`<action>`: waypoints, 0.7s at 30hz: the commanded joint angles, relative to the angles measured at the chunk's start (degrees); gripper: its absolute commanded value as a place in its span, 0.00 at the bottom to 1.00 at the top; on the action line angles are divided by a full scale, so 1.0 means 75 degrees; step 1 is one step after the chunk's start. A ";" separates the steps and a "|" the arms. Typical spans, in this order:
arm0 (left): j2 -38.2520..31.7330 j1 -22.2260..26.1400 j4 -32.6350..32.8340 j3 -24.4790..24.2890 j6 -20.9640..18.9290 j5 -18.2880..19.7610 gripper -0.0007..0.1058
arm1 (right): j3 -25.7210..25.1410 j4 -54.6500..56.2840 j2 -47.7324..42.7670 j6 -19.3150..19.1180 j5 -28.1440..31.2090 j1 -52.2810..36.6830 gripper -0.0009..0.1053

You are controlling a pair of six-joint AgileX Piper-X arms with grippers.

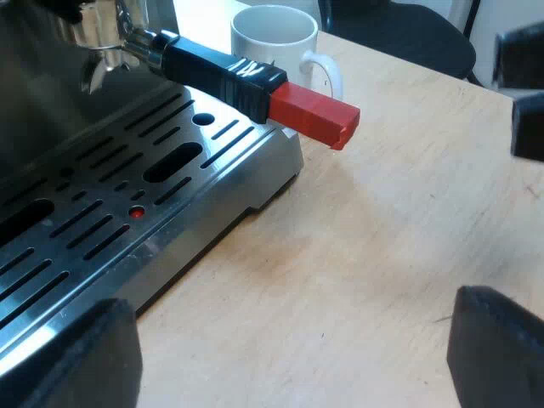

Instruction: Grind coffee beans and then tamp

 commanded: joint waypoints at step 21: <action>-0.0012 -0.0022 -0.0094 -0.0012 0.0025 0.0206 0.73 | -0.3049 0.4582 -0.0033 0.1591 -0.1928 -0.1813 0.61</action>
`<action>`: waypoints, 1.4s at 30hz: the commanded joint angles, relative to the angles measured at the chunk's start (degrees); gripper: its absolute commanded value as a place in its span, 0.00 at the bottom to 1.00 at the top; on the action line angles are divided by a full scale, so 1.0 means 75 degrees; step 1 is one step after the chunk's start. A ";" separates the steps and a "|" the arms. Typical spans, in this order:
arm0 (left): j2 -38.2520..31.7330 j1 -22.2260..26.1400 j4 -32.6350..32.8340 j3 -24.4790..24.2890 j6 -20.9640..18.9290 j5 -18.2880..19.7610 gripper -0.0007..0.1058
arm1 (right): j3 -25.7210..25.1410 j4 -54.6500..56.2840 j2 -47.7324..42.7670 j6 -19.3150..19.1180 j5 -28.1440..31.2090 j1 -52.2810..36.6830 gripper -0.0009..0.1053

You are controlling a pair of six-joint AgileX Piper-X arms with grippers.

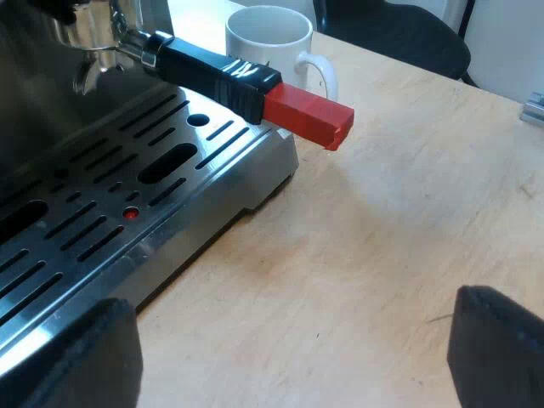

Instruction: Grind coffee beans and then tamp

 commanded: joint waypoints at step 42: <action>-0.0012 -0.0022 -0.0094 -0.0012 0.0025 0.0114 0.73 | -0.1662 0.1688 0.2859 0.1231 -0.3593 -0.2539 0.61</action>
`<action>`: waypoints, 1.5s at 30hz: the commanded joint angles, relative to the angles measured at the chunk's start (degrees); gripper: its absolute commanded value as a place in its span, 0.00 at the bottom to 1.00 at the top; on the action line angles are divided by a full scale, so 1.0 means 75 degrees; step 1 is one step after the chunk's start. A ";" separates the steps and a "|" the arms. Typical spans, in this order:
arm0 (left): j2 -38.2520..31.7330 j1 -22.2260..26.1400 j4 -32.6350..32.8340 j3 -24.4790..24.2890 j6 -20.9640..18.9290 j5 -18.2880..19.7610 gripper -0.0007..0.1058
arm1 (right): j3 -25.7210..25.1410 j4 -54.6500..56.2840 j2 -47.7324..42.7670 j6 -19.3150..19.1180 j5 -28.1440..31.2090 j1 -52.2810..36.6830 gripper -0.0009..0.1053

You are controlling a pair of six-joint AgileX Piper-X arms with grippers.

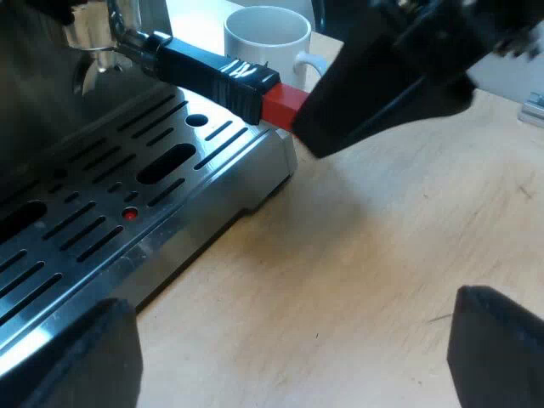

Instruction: Grind coffee beans and then tamp

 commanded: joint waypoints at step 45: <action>-0.0012 -0.0022 -0.0094 -0.0012 0.0025 0.0113 0.73 | -0.0075 -0.0598 0.0931 -0.0553 -0.0234 -0.0584 0.33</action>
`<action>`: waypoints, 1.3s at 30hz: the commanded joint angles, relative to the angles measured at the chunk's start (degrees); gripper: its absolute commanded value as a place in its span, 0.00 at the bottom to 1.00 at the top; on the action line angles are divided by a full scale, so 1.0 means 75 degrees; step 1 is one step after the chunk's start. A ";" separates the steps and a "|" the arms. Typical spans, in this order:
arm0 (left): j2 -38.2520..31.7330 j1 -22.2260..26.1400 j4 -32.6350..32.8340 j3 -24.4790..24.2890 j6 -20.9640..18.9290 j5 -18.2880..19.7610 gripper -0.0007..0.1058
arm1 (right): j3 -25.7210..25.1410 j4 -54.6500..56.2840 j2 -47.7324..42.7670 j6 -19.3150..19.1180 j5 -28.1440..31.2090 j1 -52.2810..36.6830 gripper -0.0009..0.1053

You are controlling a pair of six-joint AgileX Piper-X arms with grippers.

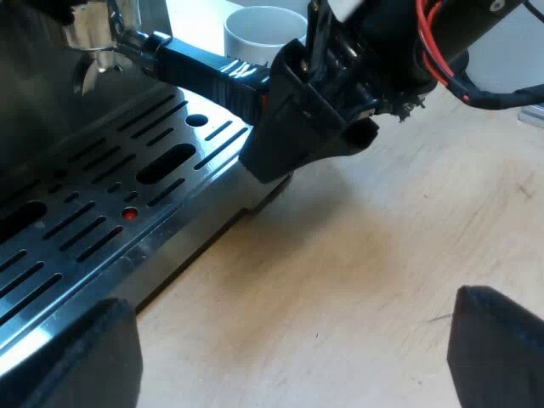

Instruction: Grind coffee beans and then tamp

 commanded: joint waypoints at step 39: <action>-0.0012 -0.0022 -0.0094 -0.0012 0.0025 0.0113 0.73 | -0.0060 0.0173 -0.0103 0.0149 0.0448 0.0335 0.01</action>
